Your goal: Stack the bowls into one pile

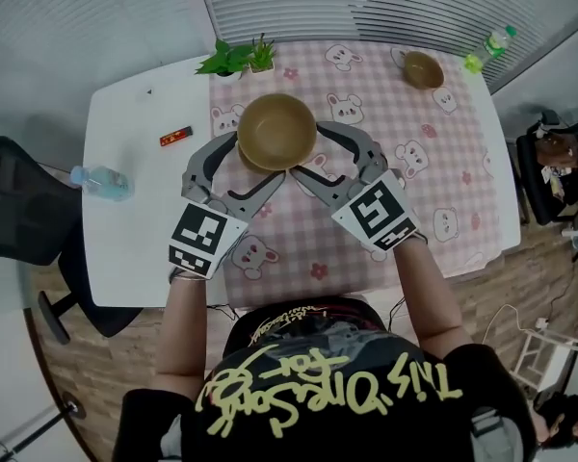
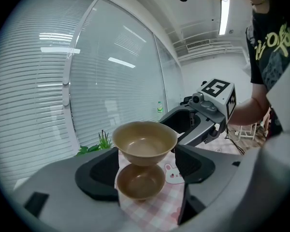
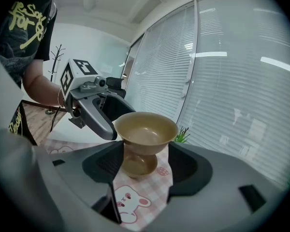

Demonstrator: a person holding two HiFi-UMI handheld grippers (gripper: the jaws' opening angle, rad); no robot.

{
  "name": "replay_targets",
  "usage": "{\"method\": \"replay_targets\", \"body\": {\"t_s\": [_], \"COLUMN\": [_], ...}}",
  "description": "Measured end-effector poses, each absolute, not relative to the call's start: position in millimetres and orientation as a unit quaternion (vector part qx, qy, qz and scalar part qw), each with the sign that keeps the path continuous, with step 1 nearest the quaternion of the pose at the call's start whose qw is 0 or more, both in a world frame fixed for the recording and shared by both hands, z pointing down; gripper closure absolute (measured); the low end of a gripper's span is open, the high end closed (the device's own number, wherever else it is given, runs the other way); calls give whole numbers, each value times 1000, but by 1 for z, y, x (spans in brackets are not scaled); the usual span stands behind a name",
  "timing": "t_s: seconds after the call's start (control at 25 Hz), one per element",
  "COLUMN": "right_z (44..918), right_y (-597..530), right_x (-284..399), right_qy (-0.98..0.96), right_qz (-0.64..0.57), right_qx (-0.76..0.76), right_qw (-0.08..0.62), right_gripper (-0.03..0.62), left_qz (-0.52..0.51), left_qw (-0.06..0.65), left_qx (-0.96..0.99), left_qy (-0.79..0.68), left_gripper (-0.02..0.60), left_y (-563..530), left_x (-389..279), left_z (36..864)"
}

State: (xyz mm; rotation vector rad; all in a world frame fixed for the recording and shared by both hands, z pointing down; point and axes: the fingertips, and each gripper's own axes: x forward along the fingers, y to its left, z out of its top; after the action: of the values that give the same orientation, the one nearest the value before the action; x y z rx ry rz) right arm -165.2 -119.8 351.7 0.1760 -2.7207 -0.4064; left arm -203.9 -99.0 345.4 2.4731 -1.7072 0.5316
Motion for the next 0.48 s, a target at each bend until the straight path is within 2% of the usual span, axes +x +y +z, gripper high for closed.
{"method": "replay_targets", "body": {"t_s": [0.48], "right_z": [368], "right_y": [-114], "right_x": [-178], "right_qy": [-967], "right_qz": [-132], "right_qx": [62], "right_qw": [207], "right_gripper": [321], "left_qz": [175], "left_qw": [62], "left_qx": [810], "left_qy": [-556], "left_gripper": [218], "left_y": [-93], "left_x": [-217], "left_z": [361]}}
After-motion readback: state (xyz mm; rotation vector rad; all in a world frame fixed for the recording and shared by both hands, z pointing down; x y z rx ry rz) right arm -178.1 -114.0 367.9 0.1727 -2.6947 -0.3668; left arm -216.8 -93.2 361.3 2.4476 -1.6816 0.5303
